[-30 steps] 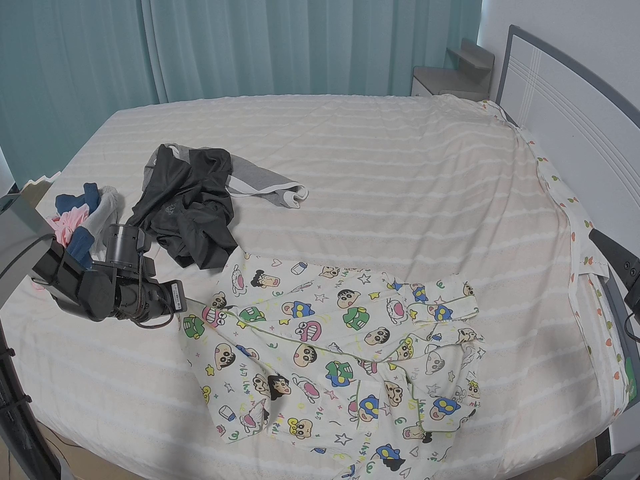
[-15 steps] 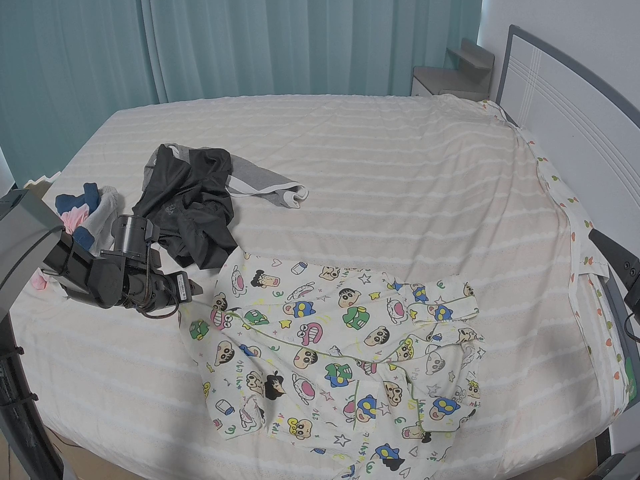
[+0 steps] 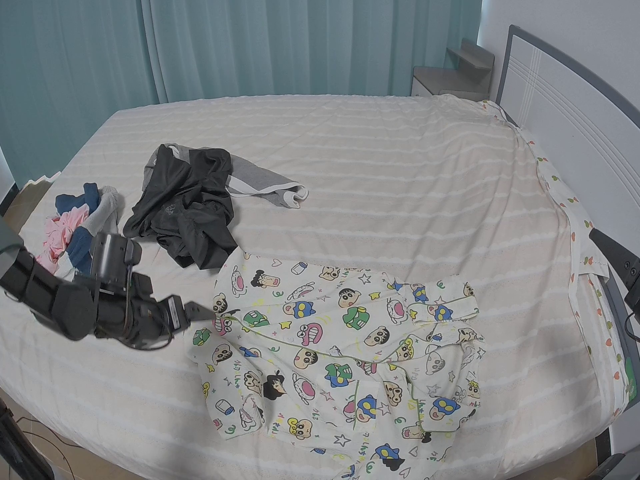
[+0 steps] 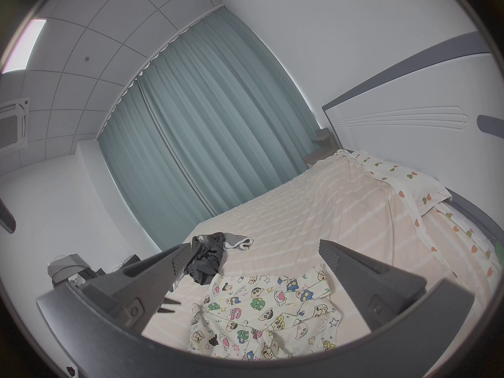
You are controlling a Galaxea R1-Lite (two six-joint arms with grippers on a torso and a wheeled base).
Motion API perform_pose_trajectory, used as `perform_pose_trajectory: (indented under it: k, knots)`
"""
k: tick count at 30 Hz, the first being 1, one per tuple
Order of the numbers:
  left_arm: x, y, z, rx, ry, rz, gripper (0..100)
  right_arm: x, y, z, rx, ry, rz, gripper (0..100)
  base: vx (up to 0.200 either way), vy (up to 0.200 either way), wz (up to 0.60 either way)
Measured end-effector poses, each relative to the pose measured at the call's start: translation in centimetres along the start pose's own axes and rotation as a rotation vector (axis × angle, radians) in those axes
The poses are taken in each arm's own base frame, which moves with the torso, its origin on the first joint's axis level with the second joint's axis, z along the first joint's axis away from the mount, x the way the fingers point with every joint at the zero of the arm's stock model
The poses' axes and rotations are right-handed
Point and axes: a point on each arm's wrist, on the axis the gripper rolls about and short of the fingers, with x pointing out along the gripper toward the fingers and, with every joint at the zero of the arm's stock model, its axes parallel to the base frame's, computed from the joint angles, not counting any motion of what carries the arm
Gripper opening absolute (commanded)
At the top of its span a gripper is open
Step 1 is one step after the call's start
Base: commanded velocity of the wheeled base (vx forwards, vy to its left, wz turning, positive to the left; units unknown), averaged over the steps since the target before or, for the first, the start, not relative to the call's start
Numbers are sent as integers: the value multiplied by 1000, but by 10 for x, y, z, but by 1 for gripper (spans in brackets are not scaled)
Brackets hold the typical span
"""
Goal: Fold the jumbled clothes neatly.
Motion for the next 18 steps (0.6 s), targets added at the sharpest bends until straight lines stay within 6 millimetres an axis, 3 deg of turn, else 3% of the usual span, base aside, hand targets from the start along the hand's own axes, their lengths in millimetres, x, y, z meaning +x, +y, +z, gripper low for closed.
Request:
perform_pose_trajectory:
  k: [9, 18]
  knots:
    - [-15, 7, -96, 199, 241, -22, 100, 0, 0, 0, -1, -2, 1, 100, 0, 0, 0]
    - [10, 5, -134, 359, 253, 56, 100, 0, 1, 1, -2, -6, 2, 100, 0, 0, 0]
